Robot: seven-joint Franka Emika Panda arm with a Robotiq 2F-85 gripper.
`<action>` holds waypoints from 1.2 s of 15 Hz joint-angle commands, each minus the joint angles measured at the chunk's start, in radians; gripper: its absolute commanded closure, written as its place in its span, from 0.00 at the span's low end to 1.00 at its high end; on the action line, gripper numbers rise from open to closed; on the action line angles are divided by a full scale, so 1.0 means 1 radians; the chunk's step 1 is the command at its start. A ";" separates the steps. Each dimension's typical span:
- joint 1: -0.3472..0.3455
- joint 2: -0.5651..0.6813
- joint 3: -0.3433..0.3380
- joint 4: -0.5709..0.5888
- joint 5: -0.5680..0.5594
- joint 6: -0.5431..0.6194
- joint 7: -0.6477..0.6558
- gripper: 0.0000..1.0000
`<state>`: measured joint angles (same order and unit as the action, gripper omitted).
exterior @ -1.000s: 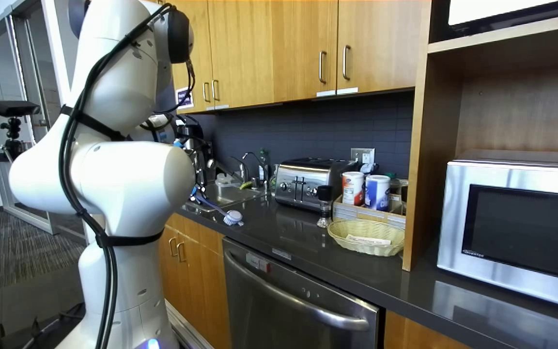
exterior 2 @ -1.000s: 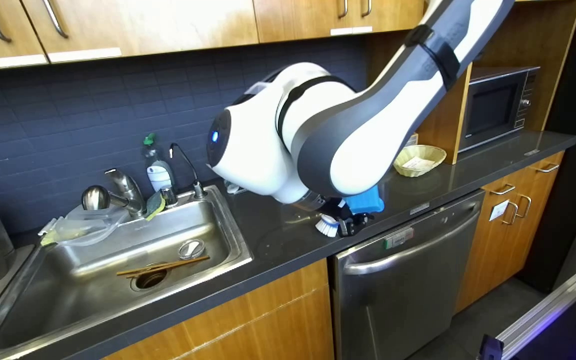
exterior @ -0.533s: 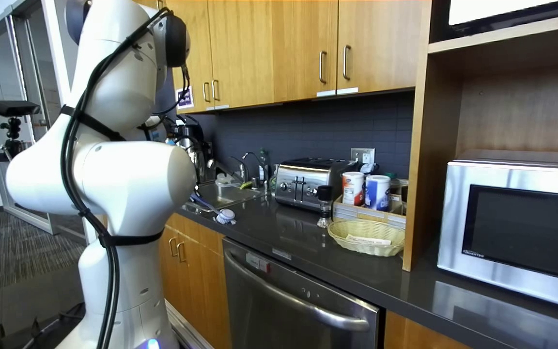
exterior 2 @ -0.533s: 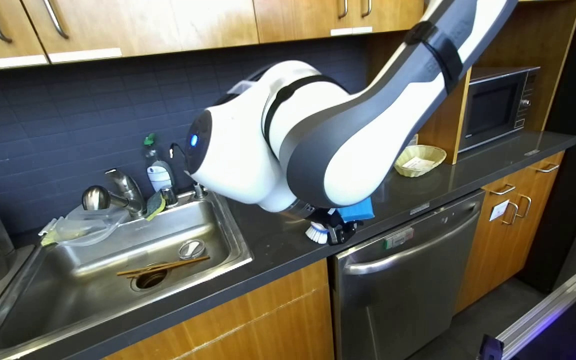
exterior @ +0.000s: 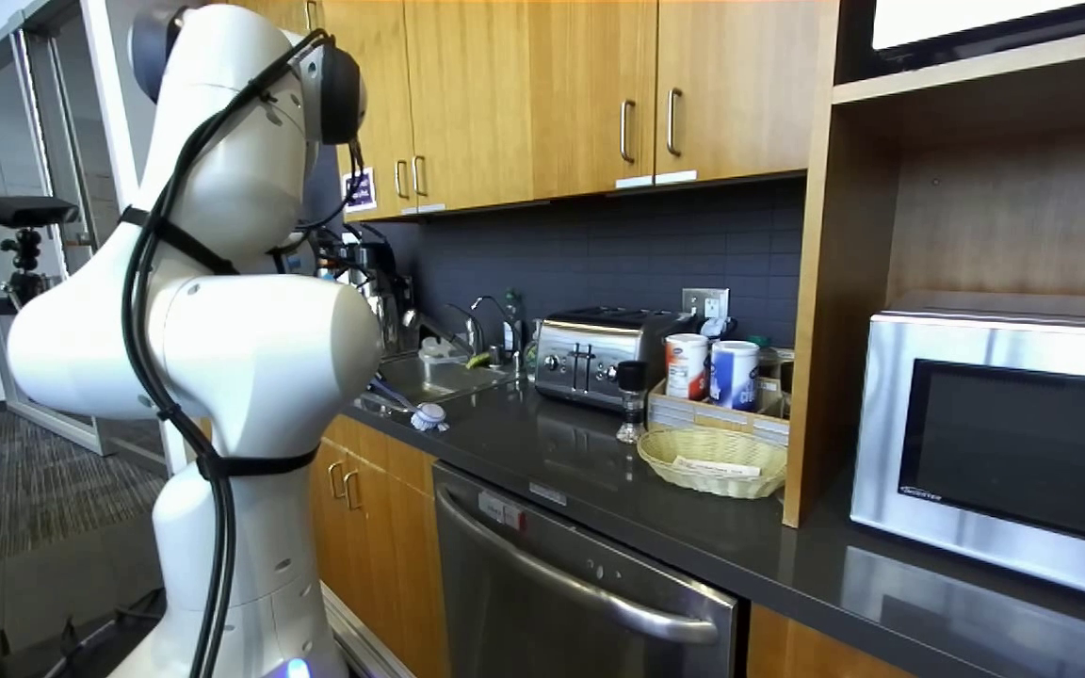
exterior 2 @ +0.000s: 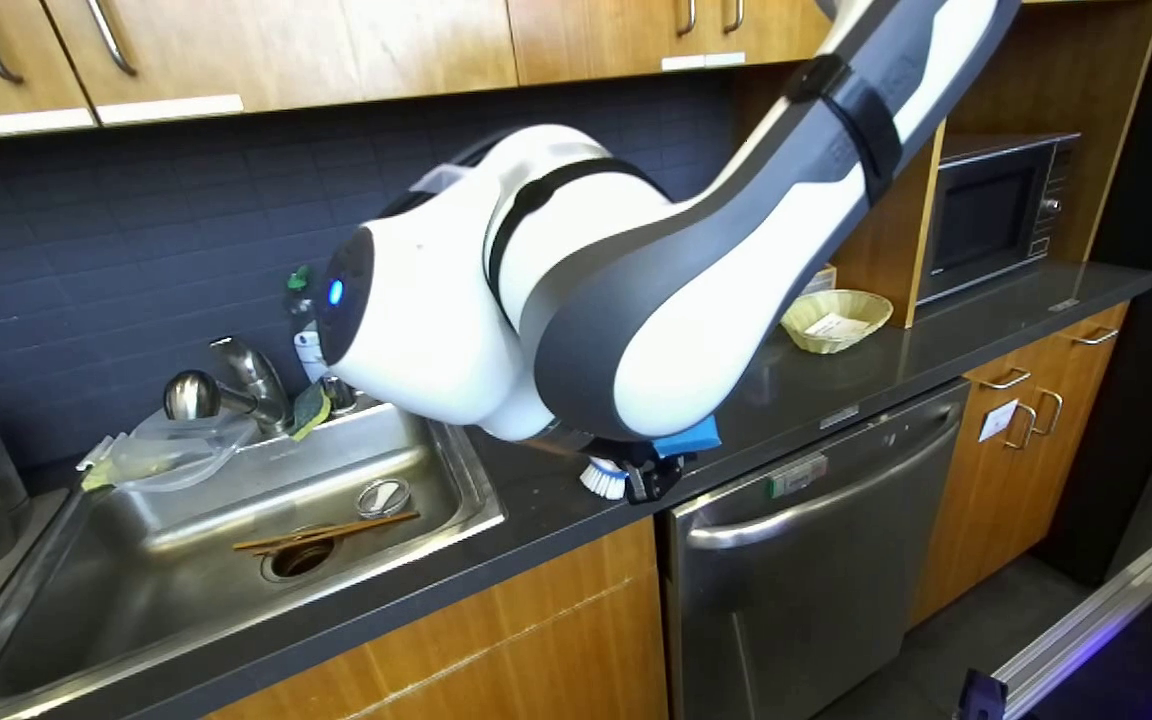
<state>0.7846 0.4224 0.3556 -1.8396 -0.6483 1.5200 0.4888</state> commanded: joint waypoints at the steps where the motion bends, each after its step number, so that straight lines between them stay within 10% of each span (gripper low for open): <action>1: 0.030 0.041 -0.016 0.059 -0.015 -0.014 -0.048 0.94; 18: 0.042 0.044 -0.092 0.088 -0.033 -0.014 -0.072 0.94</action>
<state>0.8376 0.4911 0.2810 -1.7376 -0.6838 1.5100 0.4181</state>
